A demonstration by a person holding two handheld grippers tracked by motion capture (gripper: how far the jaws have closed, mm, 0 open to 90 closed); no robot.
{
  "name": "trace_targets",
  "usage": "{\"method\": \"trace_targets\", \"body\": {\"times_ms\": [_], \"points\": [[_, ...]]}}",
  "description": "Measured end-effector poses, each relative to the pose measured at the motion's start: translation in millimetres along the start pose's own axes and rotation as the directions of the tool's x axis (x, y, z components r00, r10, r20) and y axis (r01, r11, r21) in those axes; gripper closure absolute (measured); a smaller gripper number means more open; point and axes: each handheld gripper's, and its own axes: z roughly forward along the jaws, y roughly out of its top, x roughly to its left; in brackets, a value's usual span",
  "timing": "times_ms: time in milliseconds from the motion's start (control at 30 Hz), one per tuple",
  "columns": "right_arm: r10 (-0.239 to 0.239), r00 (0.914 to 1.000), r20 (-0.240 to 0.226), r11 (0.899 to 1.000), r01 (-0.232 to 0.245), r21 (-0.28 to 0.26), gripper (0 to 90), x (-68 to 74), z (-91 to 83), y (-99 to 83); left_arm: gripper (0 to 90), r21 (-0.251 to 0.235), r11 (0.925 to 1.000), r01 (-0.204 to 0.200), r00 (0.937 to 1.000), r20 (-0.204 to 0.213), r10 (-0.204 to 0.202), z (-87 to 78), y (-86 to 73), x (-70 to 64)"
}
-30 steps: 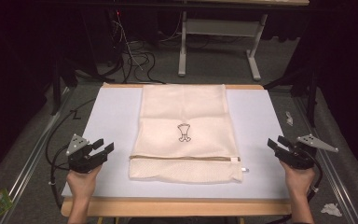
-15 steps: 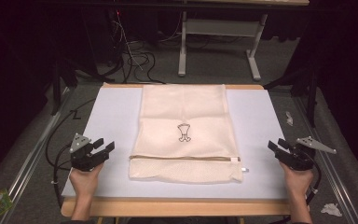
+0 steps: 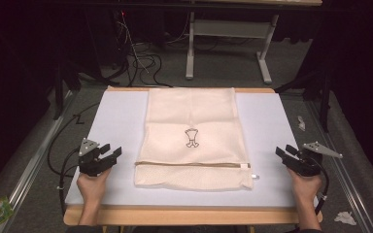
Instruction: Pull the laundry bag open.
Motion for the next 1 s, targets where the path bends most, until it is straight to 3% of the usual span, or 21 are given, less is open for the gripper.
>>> {"method": "trace_targets", "body": {"times_ms": [300,1000], "points": [[-0.011,0.9999,0.006,1.0,0.011,0.021,51.7,1.8,7.3,-2.4,46.4,0.004,0.9998,0.017,0.9997,-0.015,-0.017,7.1,-3.9,3.4],[-0.04,0.9986,0.034,0.997,0.037,0.068,51.8,6.1,19.0,-6.3,45.8,0.027,0.9996,0.01,0.9988,-0.048,-0.009,26.0,-7.3,2.3]]}}
